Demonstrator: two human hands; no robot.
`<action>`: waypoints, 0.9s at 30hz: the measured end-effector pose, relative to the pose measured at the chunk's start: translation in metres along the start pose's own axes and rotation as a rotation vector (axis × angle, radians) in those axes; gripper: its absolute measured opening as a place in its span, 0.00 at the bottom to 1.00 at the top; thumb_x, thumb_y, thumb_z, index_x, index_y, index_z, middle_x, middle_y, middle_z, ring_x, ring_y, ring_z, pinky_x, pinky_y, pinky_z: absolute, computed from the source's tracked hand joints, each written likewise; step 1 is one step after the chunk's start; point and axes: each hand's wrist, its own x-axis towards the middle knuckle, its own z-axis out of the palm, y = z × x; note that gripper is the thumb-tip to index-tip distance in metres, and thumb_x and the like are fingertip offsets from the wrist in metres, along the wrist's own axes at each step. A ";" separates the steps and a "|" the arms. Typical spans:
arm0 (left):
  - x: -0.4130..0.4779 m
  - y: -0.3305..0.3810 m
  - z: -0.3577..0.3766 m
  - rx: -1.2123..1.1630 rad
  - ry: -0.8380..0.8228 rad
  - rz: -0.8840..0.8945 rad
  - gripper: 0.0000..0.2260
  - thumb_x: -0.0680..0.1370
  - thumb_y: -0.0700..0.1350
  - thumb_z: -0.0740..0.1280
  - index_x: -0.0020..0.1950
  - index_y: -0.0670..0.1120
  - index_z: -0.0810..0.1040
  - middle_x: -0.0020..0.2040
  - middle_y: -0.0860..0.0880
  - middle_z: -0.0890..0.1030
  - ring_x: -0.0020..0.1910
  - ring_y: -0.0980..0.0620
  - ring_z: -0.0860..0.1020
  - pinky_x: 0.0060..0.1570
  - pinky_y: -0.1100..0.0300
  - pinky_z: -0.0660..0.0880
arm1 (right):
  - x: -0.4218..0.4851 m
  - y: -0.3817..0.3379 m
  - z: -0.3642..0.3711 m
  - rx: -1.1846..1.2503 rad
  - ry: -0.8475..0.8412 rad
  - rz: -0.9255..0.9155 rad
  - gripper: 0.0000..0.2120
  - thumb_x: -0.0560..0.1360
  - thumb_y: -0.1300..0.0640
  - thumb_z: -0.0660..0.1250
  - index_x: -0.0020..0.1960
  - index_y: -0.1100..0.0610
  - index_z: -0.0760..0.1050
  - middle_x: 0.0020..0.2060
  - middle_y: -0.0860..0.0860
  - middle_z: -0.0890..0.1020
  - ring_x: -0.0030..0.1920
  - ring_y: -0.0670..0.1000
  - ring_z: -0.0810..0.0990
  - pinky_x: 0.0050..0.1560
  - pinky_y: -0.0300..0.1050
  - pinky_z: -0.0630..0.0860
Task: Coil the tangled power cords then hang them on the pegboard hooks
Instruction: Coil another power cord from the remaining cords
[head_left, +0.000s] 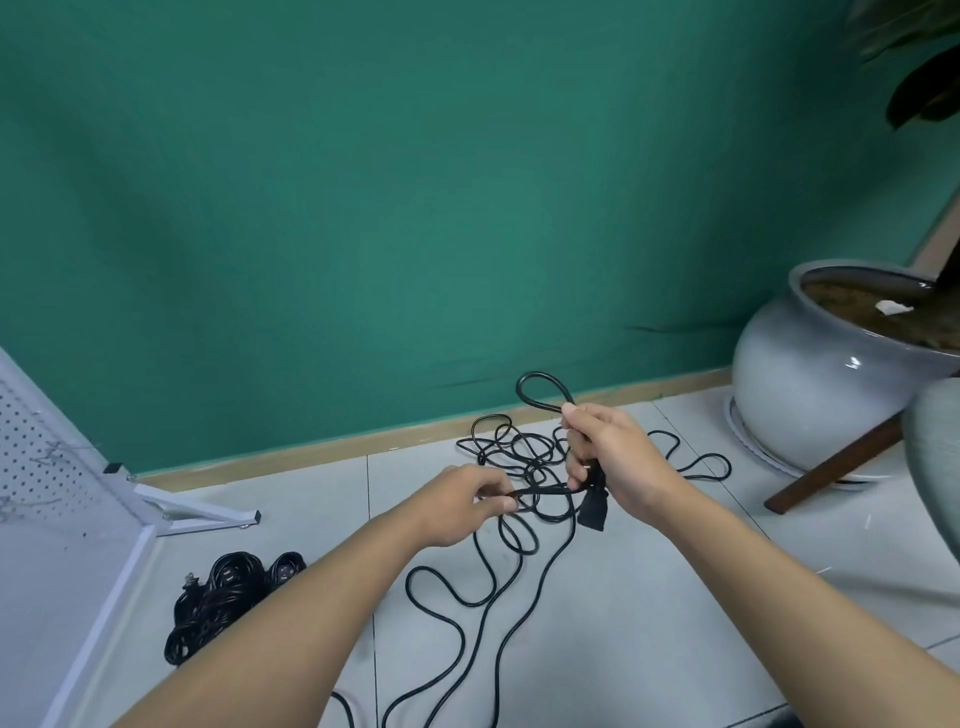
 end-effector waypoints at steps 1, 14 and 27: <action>-0.002 0.002 -0.002 0.024 0.032 0.014 0.07 0.82 0.50 0.69 0.47 0.49 0.80 0.46 0.56 0.84 0.46 0.61 0.79 0.53 0.61 0.75 | 0.001 0.003 -0.003 -0.101 0.074 -0.002 0.14 0.86 0.53 0.60 0.48 0.62 0.69 0.22 0.48 0.67 0.24 0.52 0.70 0.34 0.47 0.74; -0.012 0.043 -0.024 0.013 0.504 0.329 0.04 0.80 0.47 0.72 0.51 0.47 0.80 0.59 0.54 0.69 0.47 0.63 0.73 0.47 0.74 0.66 | -0.014 -0.002 0.017 -0.298 -0.107 0.030 0.11 0.87 0.55 0.58 0.55 0.62 0.73 0.43 0.60 0.87 0.39 0.59 0.87 0.37 0.45 0.75; -0.025 0.041 -0.044 -0.159 0.586 0.189 0.19 0.68 0.51 0.83 0.51 0.51 0.77 0.37 0.47 0.78 0.32 0.57 0.68 0.36 0.63 0.68 | -0.021 -0.011 0.032 -0.433 -0.419 0.076 0.08 0.85 0.55 0.63 0.50 0.59 0.75 0.33 0.54 0.78 0.39 0.55 0.75 0.39 0.43 0.71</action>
